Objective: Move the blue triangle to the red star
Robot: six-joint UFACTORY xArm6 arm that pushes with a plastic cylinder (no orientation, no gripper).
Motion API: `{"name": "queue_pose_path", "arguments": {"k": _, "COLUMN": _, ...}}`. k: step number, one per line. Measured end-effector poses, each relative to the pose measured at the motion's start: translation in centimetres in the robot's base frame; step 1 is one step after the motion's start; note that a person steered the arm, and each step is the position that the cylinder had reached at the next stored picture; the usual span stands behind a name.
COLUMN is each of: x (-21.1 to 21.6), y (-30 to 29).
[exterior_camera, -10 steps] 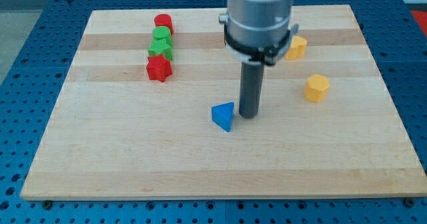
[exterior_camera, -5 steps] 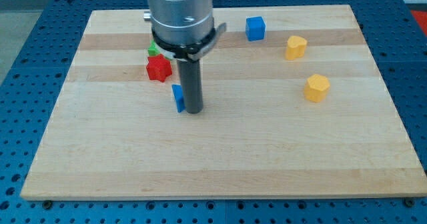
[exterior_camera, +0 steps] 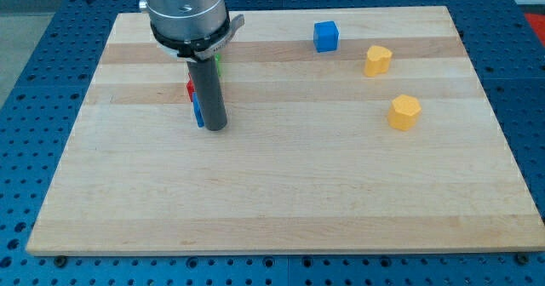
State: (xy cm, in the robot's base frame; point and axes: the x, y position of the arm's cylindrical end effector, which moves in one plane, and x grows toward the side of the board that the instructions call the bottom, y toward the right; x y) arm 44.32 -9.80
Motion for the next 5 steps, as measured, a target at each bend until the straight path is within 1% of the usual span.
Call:
{"name": "queue_pose_path", "arguments": {"k": 1, "x": -0.61, "y": 0.0}}
{"name": "queue_pose_path", "arguments": {"k": 5, "x": -0.65, "y": -0.28}}
